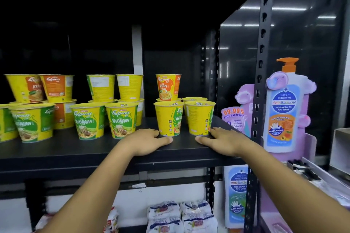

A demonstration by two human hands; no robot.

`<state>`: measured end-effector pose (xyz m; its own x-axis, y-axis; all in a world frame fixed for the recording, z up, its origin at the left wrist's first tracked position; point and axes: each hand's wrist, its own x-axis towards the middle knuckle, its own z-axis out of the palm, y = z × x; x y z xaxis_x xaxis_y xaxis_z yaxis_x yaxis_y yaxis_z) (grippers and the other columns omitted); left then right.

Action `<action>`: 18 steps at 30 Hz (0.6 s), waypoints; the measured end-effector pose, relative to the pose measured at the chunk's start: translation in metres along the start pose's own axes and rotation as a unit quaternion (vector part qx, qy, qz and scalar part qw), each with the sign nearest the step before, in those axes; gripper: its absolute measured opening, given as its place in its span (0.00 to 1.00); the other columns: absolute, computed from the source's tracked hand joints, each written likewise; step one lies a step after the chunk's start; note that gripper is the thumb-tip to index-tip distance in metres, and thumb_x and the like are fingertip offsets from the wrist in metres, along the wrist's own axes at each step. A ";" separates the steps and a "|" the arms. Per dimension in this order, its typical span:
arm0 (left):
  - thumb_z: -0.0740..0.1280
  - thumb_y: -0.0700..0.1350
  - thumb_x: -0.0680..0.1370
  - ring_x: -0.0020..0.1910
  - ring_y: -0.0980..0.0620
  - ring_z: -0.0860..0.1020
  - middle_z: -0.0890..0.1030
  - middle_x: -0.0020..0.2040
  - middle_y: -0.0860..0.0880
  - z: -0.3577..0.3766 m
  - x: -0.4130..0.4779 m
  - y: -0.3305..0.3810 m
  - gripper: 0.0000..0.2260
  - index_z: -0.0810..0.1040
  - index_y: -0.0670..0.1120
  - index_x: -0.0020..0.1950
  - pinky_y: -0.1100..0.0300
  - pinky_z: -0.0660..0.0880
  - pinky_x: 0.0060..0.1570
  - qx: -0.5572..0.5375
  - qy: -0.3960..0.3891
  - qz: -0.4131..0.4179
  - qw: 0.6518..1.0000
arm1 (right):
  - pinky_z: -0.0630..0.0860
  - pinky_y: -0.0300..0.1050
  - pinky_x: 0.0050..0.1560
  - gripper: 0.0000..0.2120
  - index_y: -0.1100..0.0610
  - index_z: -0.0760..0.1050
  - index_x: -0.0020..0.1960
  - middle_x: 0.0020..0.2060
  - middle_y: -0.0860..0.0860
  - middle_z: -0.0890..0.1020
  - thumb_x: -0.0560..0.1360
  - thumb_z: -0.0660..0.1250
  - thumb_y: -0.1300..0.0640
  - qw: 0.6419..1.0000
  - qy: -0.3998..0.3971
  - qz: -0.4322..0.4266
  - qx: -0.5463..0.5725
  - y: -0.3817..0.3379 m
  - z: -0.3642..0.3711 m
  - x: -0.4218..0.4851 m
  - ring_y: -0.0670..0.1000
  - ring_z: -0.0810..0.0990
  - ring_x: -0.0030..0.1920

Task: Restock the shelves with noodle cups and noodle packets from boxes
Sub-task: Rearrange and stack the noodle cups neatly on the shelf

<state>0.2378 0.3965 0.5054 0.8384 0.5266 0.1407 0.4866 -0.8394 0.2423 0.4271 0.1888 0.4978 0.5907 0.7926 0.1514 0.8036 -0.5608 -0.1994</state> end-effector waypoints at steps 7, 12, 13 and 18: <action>0.62 0.71 0.78 0.73 0.46 0.72 0.72 0.77 0.48 -0.001 -0.005 -0.001 0.38 0.68 0.47 0.79 0.52 0.71 0.68 -0.022 0.047 -0.021 0.998 | 0.70 0.57 0.70 0.45 0.39 0.69 0.73 0.72 0.46 0.74 0.64 0.51 0.15 0.998 0.010 0.029 0.057 0.002 0.002 0.000 0.54 0.74 0.70; 0.66 0.66 0.79 0.75 0.46 0.70 0.70 0.78 0.47 -0.005 -0.004 0.001 0.37 0.66 0.45 0.81 0.54 0.69 0.68 -0.023 0.072 -0.011 0.997 | 0.72 0.53 0.65 0.49 0.50 0.69 0.74 0.71 0.50 0.75 0.63 0.67 0.20 0.988 0.025 0.061 0.138 0.003 0.000 0.010 0.54 0.75 0.67; 0.66 0.66 0.79 0.74 0.45 0.71 0.71 0.78 0.47 -0.005 -0.004 0.001 0.37 0.66 0.45 0.80 0.54 0.70 0.67 -0.023 0.076 -0.013 0.997 | 0.72 0.53 0.64 0.51 0.51 0.67 0.75 0.71 0.50 0.74 0.62 0.69 0.21 0.986 0.033 0.064 0.148 0.003 -0.001 0.013 0.54 0.75 0.67; 0.70 0.65 0.76 0.69 0.46 0.75 0.75 0.74 0.47 -0.008 0.007 0.006 0.36 0.68 0.48 0.79 0.55 0.73 0.61 -0.084 0.091 -0.030 0.992 | 0.72 0.48 0.59 0.44 0.53 0.65 0.74 0.66 0.51 0.77 0.67 0.78 0.36 0.968 0.072 0.058 0.234 0.001 -0.008 0.029 0.51 0.76 0.59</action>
<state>0.2448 0.3968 0.5155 0.7440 0.6027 0.2885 0.4731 -0.7800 0.4096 0.4454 0.2099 0.5096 0.7059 0.6705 0.2283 0.6303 -0.4478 -0.6342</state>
